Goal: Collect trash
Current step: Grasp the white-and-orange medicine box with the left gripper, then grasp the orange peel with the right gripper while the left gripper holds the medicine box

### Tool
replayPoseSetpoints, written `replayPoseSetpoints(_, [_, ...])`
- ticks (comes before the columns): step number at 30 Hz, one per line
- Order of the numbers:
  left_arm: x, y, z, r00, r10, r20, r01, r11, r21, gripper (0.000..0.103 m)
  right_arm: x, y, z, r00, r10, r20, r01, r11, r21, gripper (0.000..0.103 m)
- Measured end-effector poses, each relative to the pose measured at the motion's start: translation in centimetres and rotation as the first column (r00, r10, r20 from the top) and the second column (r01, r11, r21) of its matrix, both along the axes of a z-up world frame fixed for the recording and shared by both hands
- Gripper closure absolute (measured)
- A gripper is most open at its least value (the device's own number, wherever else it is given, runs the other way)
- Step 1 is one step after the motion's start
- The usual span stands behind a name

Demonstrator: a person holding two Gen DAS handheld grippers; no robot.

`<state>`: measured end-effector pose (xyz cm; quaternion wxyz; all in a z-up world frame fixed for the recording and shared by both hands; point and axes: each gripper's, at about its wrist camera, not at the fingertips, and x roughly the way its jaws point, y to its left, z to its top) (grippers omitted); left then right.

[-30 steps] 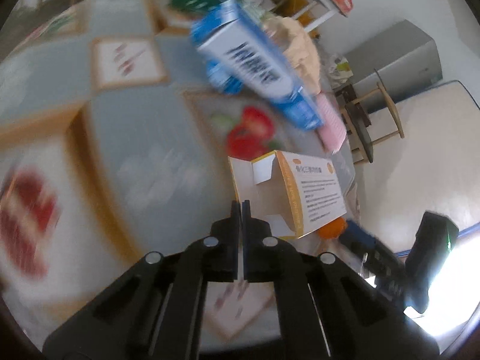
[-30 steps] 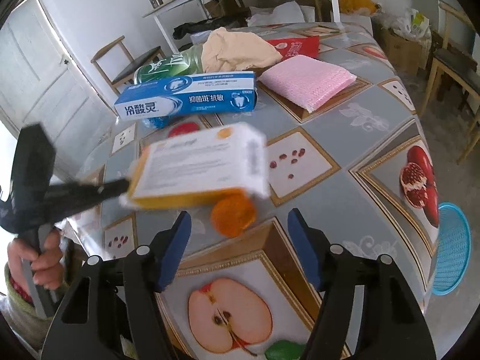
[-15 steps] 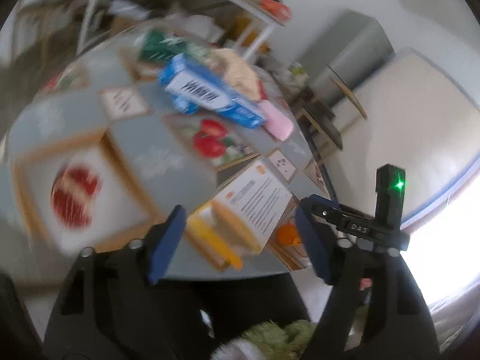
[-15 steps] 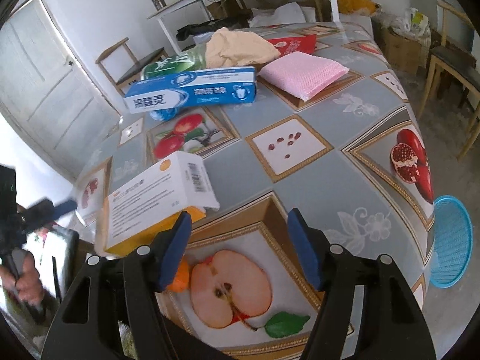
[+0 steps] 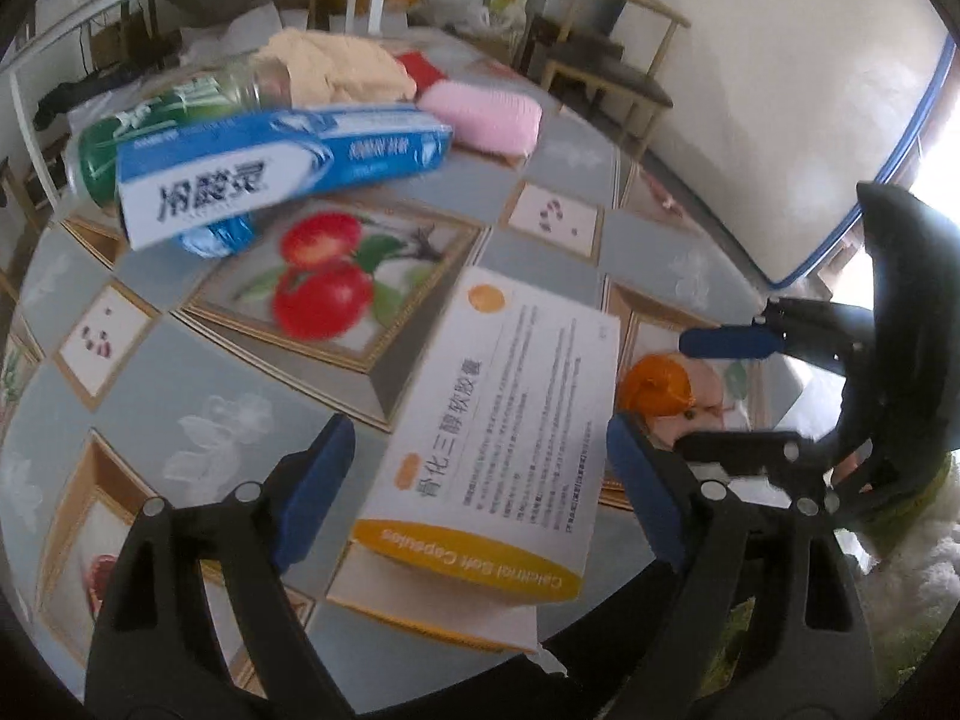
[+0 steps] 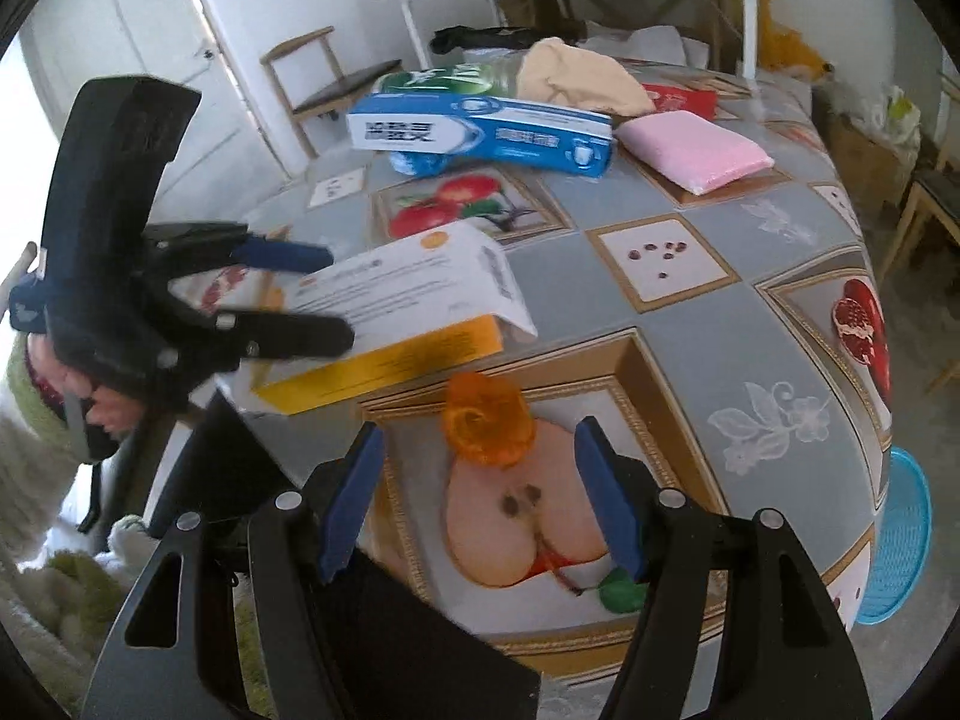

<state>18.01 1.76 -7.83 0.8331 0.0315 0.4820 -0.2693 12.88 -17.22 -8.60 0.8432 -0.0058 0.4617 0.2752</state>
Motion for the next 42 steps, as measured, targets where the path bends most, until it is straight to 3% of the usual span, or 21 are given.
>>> replayPoseSetpoints(8, [-0.3,-0.1,-0.4,0.999,0.021,-0.034,-0.022,1.000,-0.020,0.021,0.3,0.7,-0.9,0.999,0.021,0.032,-0.019,0.999,-0.047,0.049])
replayPoseSetpoints(15, [-1.0,-1.3,-0.9,0.999,0.024,-0.034,-0.023,1.000,0.019,0.027,0.8,-0.5,-1.0,1.000,-0.017,0.016,0.016,1.000,0.003,0.070])
replayPoseSetpoints(21, [-1.7,-1.3,-0.8,0.990,0.138,-0.042,-0.137,0.990,0.024,0.030,0.5,-1.7,-0.8,0.997,-0.076,0.018,0.076,0.997,0.016,0.079])
replayPoseSetpoints(28, [-1.4,-1.2,-0.5,0.974,0.207,-0.096,-0.208,0.978,0.000,0.025,0.5,-3.5,-0.6,0.992,-0.126,-0.001,0.126,0.991,0.043,0.079])
replayPoseSetpoints(30, [-1.2,-1.5,-0.3,0.975,0.203,-0.087,-0.203,0.979,0.015,0.022,0.5,-3.7,-0.5,0.992,-0.124,0.002,0.124,0.991,0.047,0.077])
replayPoseSetpoints(36, [-0.3,-2.8,0.3,0.984,0.170,-0.052,-0.167,0.984,0.064,0.022,0.1,-3.6,-0.4,0.994,-0.105,0.027,0.104,0.994,0.041,0.059])
replayPoseSetpoints(42, [0.1,-4.2,0.0,0.990,0.136,-0.034,-0.131,0.982,0.134,0.022,-0.2,-2.5,-1.0,0.996,-0.073,0.057,0.075,0.997,-0.030,0.057])
